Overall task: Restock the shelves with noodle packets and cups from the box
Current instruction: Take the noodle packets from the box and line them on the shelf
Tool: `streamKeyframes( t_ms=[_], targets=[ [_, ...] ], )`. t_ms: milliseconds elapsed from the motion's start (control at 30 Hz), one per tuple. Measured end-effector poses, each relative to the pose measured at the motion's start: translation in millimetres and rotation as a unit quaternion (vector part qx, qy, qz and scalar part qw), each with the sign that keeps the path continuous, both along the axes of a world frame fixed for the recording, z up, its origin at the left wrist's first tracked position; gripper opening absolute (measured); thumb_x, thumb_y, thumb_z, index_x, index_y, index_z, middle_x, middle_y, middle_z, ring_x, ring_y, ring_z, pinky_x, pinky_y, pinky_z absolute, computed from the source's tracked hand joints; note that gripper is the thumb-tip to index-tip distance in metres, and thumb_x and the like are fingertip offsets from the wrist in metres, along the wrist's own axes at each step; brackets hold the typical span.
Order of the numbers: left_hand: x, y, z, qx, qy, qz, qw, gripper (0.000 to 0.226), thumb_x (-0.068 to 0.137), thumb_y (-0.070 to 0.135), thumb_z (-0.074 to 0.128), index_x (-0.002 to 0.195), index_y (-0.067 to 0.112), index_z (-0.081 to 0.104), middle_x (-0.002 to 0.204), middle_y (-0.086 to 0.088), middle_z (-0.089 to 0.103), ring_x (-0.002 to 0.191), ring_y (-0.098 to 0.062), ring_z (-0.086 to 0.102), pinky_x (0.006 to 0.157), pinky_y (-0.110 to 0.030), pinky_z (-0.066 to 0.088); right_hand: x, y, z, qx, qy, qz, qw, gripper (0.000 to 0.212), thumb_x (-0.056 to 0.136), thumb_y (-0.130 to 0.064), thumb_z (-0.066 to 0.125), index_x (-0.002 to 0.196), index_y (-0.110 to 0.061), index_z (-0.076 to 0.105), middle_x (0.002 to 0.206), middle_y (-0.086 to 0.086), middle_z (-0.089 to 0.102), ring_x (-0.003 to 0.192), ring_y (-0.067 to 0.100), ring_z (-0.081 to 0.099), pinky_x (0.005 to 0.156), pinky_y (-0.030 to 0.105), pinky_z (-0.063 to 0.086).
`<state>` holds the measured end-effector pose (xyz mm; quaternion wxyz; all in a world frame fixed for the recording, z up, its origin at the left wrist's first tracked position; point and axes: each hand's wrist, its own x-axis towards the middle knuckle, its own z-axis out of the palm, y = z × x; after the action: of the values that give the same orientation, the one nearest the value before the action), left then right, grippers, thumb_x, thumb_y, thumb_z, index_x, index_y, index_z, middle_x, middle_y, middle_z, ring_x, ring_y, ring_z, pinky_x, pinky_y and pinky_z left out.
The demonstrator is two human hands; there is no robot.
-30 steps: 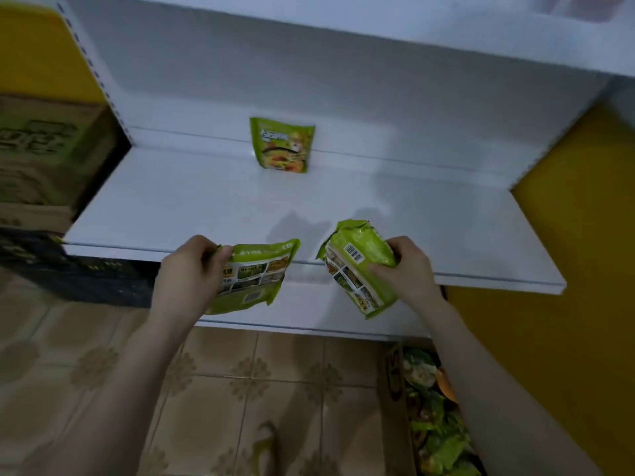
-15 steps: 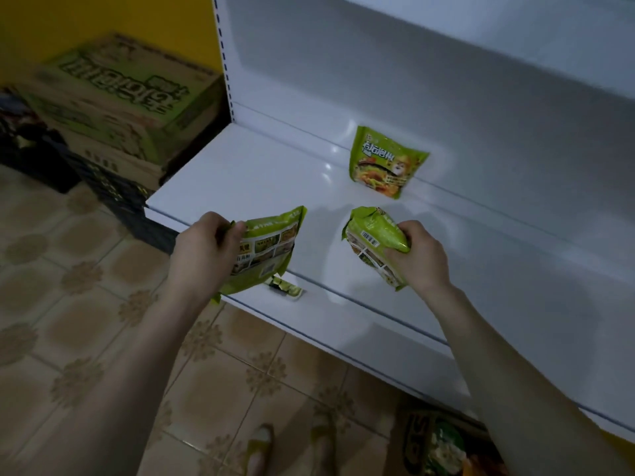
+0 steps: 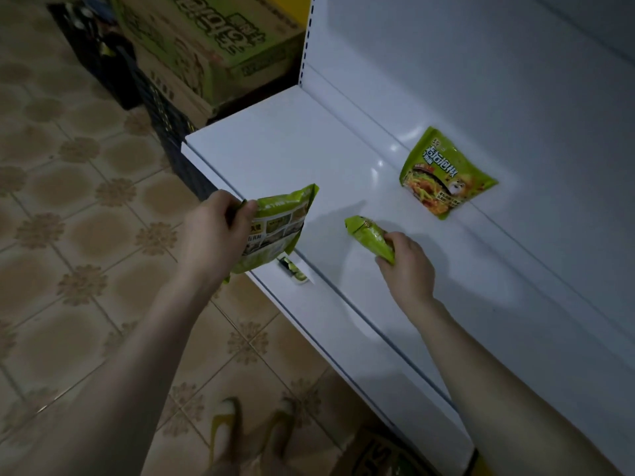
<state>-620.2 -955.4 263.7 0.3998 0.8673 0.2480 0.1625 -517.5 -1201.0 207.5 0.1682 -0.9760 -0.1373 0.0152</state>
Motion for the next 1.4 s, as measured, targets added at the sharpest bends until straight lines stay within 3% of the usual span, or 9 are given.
streamKeyframes(
  t_ms=[200,500,600,733,800,900,1033,1200,1400],
  targets=[
    [-2,-7,-18,-0.012,0.008,0.016,1.0,0.026,0.094,0.032,0.049,0.085,0.008,0.053,0.064,0.003,0.046,0.056,-0.01,0.042,0.05,-0.028,0.034,-14,13,-16,0.012,0.031,0.028,0.999,0.024,0.081,-0.012,0.065,0.105,-0.008,0.063,0.11,0.01,0.064,0.106,0.029,0.055,0.077,0.033,0.043],
    [-4,-14,-33,-0.02,0.006,0.015,1.0,0.032,0.095,0.034,0.048,0.094,0.004,0.058,0.076,-0.005,0.055,0.069,-0.023,0.052,0.061,-0.036,0.045,-38,28,-60,0.055,0.06,0.023,0.996,0.031,0.081,-0.005,0.063,0.112,-0.003,0.064,0.121,0.013,0.061,0.117,0.029,0.052,0.095,0.033,0.043],
    [-5,-15,-36,-0.022,0.01,0.012,1.0,0.031,0.095,0.033,0.048,0.094,0.004,0.058,0.076,-0.005,0.054,0.069,-0.022,0.051,0.06,-0.034,0.043,-41,25,-51,0.146,0.072,-0.014,0.987,0.022,0.084,-0.004,0.062,0.105,0.002,0.065,0.111,0.015,0.064,0.102,0.022,0.057,0.082,0.016,0.039],
    [-2,-15,-38,-0.024,0.012,0.007,1.0,0.032,0.095,0.033,0.048,0.095,0.003,0.059,0.077,-0.004,0.054,0.07,-0.022,0.051,0.06,-0.033,0.042,-27,3,-40,0.231,0.037,-0.233,0.944,0.024,0.089,-0.021,0.059,0.103,-0.002,0.065,0.105,0.01,0.066,0.098,0.018,0.059,0.077,0.015,0.036],
    [0,-16,-38,-0.028,0.01,0.007,1.0,0.032,0.095,0.033,0.048,0.096,0.003,0.059,0.078,-0.004,0.054,0.07,-0.021,0.051,0.061,-0.034,0.043,-13,-11,-46,0.209,0.093,-0.337,0.913,0.035,0.087,-0.036,0.06,0.102,-0.004,0.061,0.1,0.006,0.061,0.098,0.021,0.057,0.076,0.022,0.038],
    [3,-17,-36,-0.021,0.009,0.0,1.0,0.03,0.095,0.032,0.048,0.095,0.004,0.059,0.078,-0.004,0.053,0.069,-0.021,0.049,0.06,-0.031,0.04,1,-14,-51,0.29,0.227,-0.433,0.822,0.052,0.075,-0.053,0.066,0.096,-0.007,0.056,0.093,0.007,0.056,0.089,0.027,0.058,0.058,0.028,0.049],
    [4,-19,-33,-0.002,0.011,-0.01,1.0,0.03,0.095,0.033,0.048,0.092,0.005,0.058,0.076,-0.003,0.052,0.069,-0.022,0.05,0.061,-0.034,0.043,4,-5,-51,0.342,0.29,-0.432,0.783,0.056,0.072,-0.044,0.074,0.108,-0.005,0.055,0.102,0.014,0.062,0.081,0.03,0.066,0.042,0.026,0.051],
    [-2,-21,-32,0.0,0.0,-0.026,1.0,0.031,0.096,0.033,0.046,0.093,0.004,0.057,0.075,-0.004,0.053,0.069,-0.025,0.052,0.062,-0.038,0.045,-5,-3,-59,0.392,0.288,-0.442,0.754,0.029,0.075,-0.022,0.076,0.082,-0.004,0.056,0.108,0.019,0.063,0.092,0.036,0.064,0.067,0.039,0.053],
    [-6,-33,-24,-0.026,-0.023,-0.038,0.999,0.022,0.097,0.03,0.044,0.086,0.011,0.046,0.066,0.009,0.042,0.058,-0.005,0.04,0.051,-0.028,0.035,-19,-16,-46,0.452,0.214,-0.439,0.746,0.026,0.076,-0.021,0.075,0.067,-0.012,0.053,0.093,0.011,0.059,0.091,0.029,0.06,0.073,0.044,0.055]
  ],
)
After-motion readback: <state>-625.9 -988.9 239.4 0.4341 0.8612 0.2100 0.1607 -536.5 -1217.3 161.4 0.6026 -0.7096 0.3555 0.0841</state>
